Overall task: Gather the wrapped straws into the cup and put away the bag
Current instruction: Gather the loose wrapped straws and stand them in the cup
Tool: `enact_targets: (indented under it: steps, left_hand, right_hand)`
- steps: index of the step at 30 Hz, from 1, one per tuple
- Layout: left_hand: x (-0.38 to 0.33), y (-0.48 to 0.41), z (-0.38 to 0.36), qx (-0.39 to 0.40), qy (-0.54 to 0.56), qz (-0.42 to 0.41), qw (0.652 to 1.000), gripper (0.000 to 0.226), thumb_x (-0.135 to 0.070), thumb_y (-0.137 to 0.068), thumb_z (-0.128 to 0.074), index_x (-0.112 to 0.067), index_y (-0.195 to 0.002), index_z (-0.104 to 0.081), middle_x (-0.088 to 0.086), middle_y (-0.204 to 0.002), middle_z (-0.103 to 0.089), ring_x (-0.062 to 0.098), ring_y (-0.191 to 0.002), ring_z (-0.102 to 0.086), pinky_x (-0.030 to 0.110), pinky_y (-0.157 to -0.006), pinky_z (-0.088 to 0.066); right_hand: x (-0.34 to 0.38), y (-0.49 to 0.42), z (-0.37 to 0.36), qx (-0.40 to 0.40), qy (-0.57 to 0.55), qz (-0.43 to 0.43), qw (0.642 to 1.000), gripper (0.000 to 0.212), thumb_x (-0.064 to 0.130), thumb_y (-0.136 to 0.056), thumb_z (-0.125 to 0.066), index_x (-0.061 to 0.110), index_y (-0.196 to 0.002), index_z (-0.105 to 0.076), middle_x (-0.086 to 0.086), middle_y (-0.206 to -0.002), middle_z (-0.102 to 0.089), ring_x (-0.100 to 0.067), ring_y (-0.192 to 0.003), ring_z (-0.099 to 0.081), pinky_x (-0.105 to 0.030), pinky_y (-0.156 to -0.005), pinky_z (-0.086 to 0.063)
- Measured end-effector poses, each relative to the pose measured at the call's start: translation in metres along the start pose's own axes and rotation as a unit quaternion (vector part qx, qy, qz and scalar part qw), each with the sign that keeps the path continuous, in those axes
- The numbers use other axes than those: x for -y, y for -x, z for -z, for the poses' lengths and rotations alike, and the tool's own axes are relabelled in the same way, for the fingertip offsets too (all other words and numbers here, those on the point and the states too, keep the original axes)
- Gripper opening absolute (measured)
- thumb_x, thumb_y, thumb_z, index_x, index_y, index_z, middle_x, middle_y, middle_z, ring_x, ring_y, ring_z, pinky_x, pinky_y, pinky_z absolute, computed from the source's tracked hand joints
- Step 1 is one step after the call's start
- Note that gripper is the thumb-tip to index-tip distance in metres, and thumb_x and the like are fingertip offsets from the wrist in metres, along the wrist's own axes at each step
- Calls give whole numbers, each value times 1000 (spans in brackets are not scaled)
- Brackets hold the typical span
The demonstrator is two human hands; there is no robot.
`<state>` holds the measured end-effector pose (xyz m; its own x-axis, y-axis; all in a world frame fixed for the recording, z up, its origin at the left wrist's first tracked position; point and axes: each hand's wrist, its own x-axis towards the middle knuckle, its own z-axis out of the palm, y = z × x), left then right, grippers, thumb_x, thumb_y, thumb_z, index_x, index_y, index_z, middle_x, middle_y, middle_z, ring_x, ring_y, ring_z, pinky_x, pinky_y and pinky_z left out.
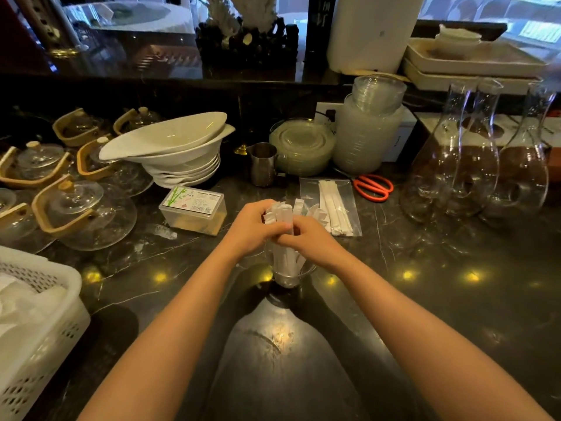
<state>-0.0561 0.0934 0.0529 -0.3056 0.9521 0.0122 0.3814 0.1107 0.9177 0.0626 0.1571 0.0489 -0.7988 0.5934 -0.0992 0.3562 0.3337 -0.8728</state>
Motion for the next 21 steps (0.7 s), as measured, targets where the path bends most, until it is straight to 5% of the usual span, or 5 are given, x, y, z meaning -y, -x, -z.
enact_targets:
  steps: [4, 8, 11, 14, 21]
  left_hand:
    - [3, 0, 0, -2, -26, -3, 1000, 12, -19, -71, -70, -8, -73, -68, 8, -67, -62, 11, -63, -55, 26, -61, -45]
    - [7, 0, -4, -3, -45, -4, 999, 16, -21, -72, -70, -24, -58, -63, -6, -54, -55, -5, -47, -48, 7, -47, -35]
    - [8, -1, -4, 0, -61, -4, 998, 5, -23, -73, -69, -19, -71, -67, -6, -61, -58, 0, -55, -51, 10, -52, -38]
    - [6, -1, -3, 5, -68, -17, 998, 22, -24, -73, -69, -19, -94, -65, -5, -81, -62, 7, -75, -57, 20, -66, -45]
    - [-25, -19, 7, -32, -44, -84, 995, 30, -22, -82, -59, -21, -112, -58, -5, -98, -61, 4, -93, -57, 17, -82, -44]
  right_hand:
    - [-3, 1, 0, -35, 28, 2, 999, 14, 13, -80, -61, 2, -88, -65, -8, -76, -63, -18, -74, -58, -28, -69, -47]
    - [-7, 0, 0, -31, 59, -17, 998, 15, 14, -79, -64, -1, -84, -66, -2, -69, -57, -10, -64, -52, -20, -60, -41]
    - [-5, 1, 3, -28, 61, -16, 998, 14, 13, -79, -64, 2, -86, -67, -12, -82, -65, -14, -72, -55, -20, -62, -42]
    - [0, 3, 10, -38, 38, -7, 999, 14, 11, -77, -64, 4, -90, -64, -17, -92, -67, -24, -83, -60, -33, -74, -48]
    - [13, 0, 38, -99, -50, 5, 994, 40, 19, -80, -63, 14, -117, -50, -6, -104, -60, -20, -100, -59, -37, -87, -50]
